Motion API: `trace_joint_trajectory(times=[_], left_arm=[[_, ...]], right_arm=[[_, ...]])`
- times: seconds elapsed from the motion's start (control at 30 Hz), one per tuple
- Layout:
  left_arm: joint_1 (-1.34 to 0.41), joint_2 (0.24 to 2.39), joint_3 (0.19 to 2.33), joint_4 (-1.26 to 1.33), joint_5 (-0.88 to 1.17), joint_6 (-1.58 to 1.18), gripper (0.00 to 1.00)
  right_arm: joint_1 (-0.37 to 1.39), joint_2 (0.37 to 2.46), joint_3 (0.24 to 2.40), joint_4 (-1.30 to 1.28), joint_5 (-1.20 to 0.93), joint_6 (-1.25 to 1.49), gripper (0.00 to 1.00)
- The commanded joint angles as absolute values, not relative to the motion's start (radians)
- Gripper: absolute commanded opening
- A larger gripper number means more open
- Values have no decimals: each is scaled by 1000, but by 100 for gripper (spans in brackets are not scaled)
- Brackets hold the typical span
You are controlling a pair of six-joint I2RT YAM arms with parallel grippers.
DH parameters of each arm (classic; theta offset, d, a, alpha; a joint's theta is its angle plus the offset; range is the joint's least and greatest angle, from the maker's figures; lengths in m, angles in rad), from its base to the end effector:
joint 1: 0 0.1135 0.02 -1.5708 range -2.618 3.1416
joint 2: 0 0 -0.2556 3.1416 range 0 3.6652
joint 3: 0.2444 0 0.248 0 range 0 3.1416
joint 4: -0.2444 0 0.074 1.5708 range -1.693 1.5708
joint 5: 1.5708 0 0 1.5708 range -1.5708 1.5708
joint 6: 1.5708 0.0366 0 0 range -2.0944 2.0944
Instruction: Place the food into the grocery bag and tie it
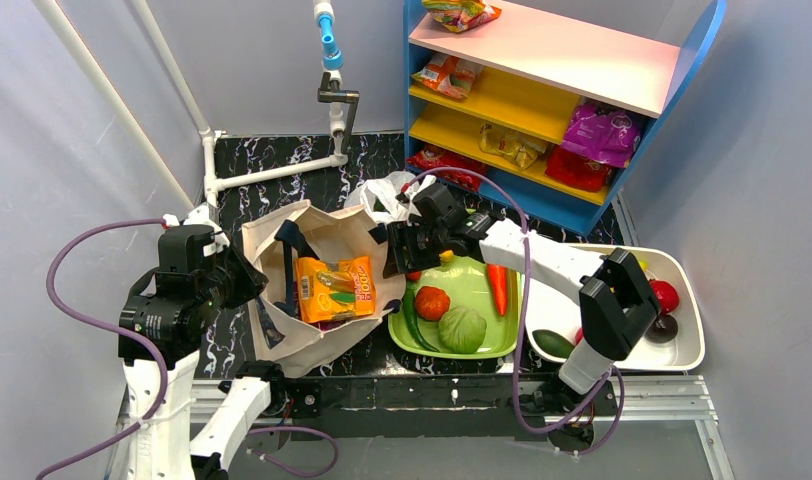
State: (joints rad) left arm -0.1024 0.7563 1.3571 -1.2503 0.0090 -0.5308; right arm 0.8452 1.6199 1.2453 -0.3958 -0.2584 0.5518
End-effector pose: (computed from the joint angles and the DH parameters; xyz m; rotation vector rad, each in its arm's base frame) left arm 0.0862 -0.0092 0.4075 -0.4721 2.1938 -0.3563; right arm 0.2299 0.2732 0.2604 -0.5067 2.4791 0.9387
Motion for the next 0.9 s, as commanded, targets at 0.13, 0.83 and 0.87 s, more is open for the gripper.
trace_joint_trajectory(times=[0.13, 0.83, 0.87], left_arm=[[-107, 735, 1399, -1283, 35, -519, 0], [-107, 752, 1458, -1336, 14, -546, 0], [-107, 756, 1463, -1345, 15, -554, 0]], right_arm=[[810, 1670, 1244, -303, -326, 560, 53], [840, 1641, 1640, -654, -419, 592, 1], [845, 1640, 1686, -688, -417, 595, 1]])
